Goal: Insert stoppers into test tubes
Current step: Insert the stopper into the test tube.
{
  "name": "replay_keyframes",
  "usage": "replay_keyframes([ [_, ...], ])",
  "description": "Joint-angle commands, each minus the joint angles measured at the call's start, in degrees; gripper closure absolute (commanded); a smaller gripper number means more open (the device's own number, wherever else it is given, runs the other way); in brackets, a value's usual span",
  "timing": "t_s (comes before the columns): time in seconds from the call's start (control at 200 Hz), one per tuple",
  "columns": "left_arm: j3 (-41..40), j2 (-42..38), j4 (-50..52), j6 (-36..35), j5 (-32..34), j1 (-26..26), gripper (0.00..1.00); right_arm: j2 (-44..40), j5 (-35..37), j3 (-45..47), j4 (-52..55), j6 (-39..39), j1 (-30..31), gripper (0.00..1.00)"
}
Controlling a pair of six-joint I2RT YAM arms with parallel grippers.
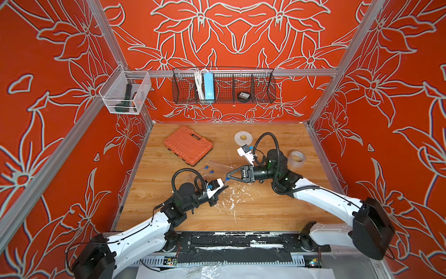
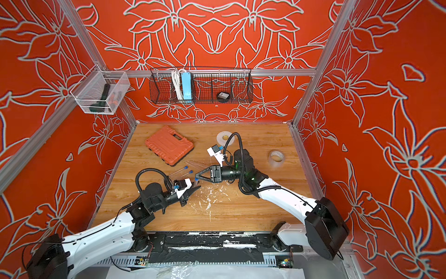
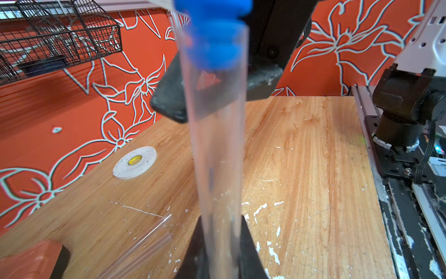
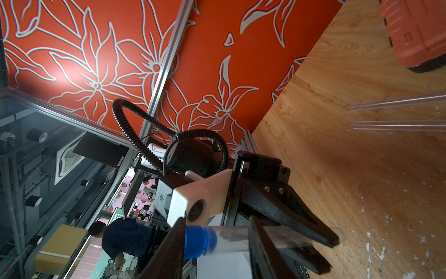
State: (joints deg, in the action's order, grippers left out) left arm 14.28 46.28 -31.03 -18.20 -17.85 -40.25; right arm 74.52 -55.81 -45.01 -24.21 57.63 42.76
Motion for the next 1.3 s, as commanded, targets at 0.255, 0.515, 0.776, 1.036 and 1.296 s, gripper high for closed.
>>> replay_keyframes([
  [0.255,11.55,-4.18,-27.46,-0.71,-5.88,-0.62,1.0,6.64,9.53,3.89,24.66,-6.49,0.06,0.59],
  [0.515,12.35,-4.51,-27.21,-0.94,-6.1,-0.62,1.0,8.21,12.65,3.37,28.5,-8.85,0.12,0.59],
  [0.776,12.61,-4.95,-27.85,-1.15,-6.11,-0.62,1.0,9.85,12.03,4.81,25.27,-7.29,0.04,0.6],
  [1.036,12.8,-5.24,-29.29,-1.73,-6.06,-0.62,1.0,10.56,12.91,5.44,25.61,-7.48,0.11,0.6],
  [1.296,12.61,-4.97,-30.34,-1.88,-5.93,-0.62,1.0,10.35,12.33,5.62,24.93,-7.25,0.12,0.6],
])
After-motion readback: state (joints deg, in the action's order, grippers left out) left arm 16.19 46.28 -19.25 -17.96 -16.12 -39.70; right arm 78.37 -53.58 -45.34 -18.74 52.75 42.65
